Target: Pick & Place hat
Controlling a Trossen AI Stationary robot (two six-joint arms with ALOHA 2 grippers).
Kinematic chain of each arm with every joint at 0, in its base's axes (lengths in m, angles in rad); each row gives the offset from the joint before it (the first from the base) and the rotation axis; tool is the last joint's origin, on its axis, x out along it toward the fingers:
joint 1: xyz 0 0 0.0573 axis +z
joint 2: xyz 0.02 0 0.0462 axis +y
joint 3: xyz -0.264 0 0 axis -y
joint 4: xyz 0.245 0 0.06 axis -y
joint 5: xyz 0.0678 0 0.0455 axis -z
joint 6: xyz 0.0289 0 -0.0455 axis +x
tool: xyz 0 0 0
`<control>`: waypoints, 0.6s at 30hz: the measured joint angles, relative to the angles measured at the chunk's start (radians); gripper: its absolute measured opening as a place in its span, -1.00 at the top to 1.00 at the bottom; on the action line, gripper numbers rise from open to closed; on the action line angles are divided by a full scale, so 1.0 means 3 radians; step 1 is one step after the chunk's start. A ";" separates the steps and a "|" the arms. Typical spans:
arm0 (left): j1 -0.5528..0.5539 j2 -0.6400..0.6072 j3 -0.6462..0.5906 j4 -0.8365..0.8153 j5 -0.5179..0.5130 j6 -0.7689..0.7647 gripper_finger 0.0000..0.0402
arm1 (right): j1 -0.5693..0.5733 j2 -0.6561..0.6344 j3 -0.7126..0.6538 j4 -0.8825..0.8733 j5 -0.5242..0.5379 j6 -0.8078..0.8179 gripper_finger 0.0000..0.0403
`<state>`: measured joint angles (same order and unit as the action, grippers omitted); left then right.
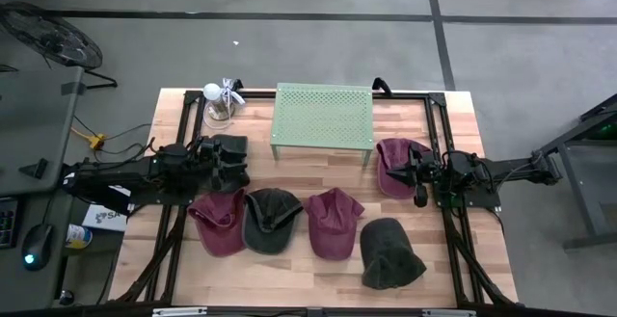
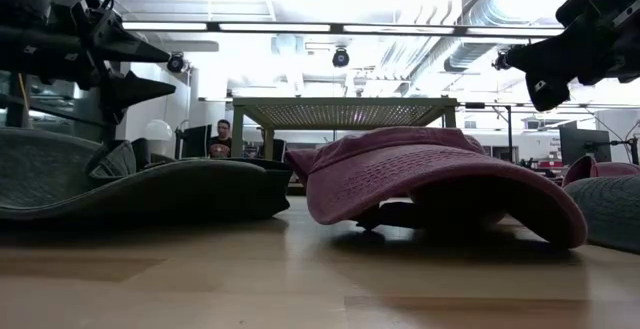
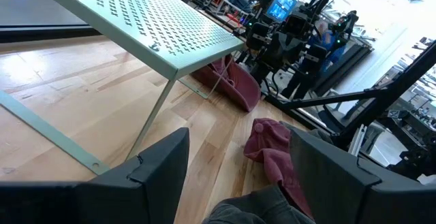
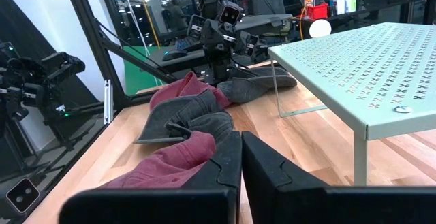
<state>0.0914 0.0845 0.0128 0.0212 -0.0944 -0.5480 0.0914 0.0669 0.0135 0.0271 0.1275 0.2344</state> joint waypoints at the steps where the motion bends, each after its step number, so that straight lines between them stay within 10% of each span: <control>1: -0.0001 0.0000 0.0000 0.0001 0.0000 0.0000 -0.24 | 0.0000 -0.0001 0.0001 0.0001 0.0001 -0.0001 0.99; 18: 0.0000 0.0001 0.0000 0.0001 0.0001 0.0000 -0.24 | -0.0001 0.0108 0.0464 -0.0228 -0.0017 0.1055 0.98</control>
<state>0.0914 0.0847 0.0128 0.0216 -0.0940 -0.5479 0.0910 0.0994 0.1528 -0.0414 0.1224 0.5508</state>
